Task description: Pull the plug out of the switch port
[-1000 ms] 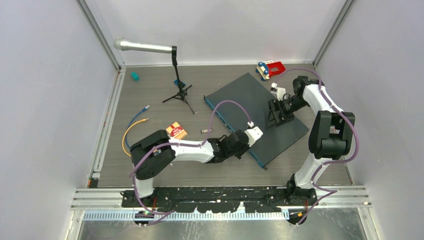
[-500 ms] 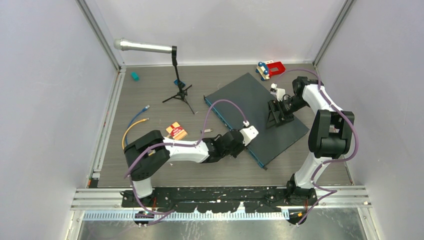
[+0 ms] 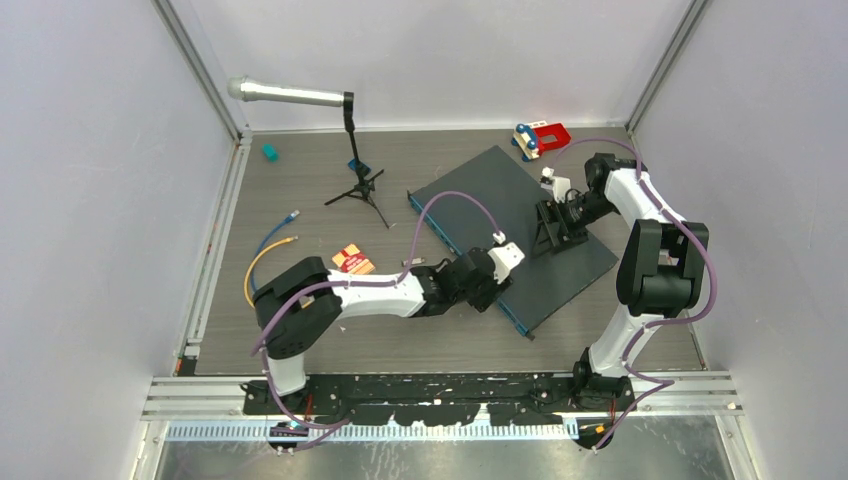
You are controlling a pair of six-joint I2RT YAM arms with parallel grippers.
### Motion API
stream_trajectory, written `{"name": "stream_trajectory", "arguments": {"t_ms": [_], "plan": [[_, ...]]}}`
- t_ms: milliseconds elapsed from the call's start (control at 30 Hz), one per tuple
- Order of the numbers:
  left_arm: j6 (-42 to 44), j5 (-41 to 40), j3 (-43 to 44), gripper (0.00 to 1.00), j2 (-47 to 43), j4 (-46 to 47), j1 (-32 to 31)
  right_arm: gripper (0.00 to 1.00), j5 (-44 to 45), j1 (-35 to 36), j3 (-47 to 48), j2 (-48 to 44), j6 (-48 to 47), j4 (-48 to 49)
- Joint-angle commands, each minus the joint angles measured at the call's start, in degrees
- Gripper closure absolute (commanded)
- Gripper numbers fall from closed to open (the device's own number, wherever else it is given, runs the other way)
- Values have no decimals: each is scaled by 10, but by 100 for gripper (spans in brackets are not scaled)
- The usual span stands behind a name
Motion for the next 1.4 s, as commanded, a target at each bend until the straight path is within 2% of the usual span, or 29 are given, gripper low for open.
{"name": "stream_trajectory", "arguments": {"t_ms": [0,367,700,1367], "plan": [[-19,11,28,52,20,-25,6,23,-7,4,23,3,-10,-11],[-40,23,36,51,31,-46,13,23,-5,4,24,7,-11,-13],[-33,35,2,64,0,-10,13,22,-5,5,26,10,-12,-15],[-30,39,-14,65,-19,-5,5,22,0,9,29,20,-15,-21]]}}
